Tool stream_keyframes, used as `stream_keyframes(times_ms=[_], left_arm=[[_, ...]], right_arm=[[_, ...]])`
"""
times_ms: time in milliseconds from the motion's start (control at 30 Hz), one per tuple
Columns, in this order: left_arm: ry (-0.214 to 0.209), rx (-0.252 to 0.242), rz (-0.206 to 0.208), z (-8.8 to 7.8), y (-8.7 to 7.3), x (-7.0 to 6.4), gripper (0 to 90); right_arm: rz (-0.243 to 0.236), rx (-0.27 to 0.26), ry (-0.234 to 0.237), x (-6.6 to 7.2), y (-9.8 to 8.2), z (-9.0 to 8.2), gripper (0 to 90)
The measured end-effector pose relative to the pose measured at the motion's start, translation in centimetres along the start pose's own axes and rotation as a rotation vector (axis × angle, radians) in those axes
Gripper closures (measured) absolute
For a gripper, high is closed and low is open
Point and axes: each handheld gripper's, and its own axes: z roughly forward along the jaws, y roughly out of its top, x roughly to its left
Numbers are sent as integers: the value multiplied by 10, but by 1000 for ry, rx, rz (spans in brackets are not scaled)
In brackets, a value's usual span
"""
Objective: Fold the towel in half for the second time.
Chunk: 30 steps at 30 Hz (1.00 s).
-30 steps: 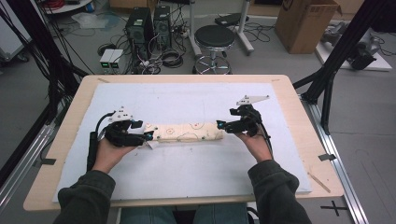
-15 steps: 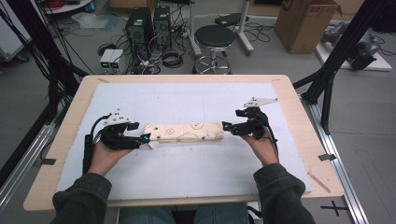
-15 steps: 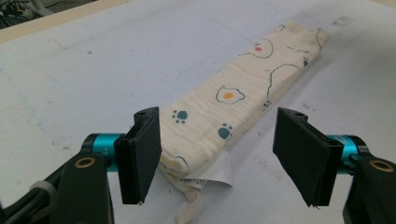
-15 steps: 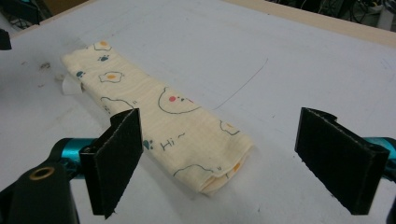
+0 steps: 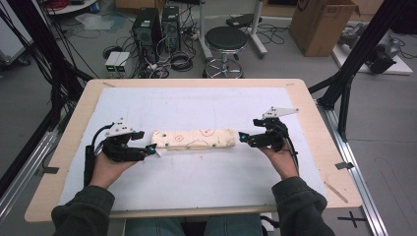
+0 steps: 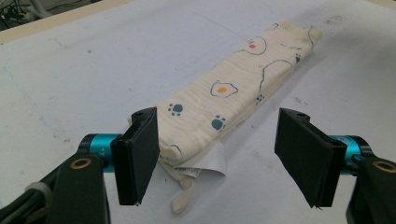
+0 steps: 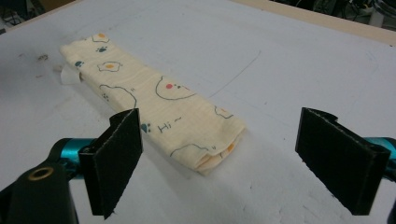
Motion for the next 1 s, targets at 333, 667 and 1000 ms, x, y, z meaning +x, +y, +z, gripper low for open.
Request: stream_keyframes(times_ms=[333, 667, 1000], left_arm=[[7, -3, -2, -8, -7, -4, 295], [2, -16, -7, -15, -13, -7, 262], [18, -15, -16, -22, -20, -9, 231]], right_arm=[[2, -15, -6, 0, -10, -13, 127], [-2, -20, -10, 5, -24, -21, 124], [-2, -19, -18, 8, -35, -29, 122]])
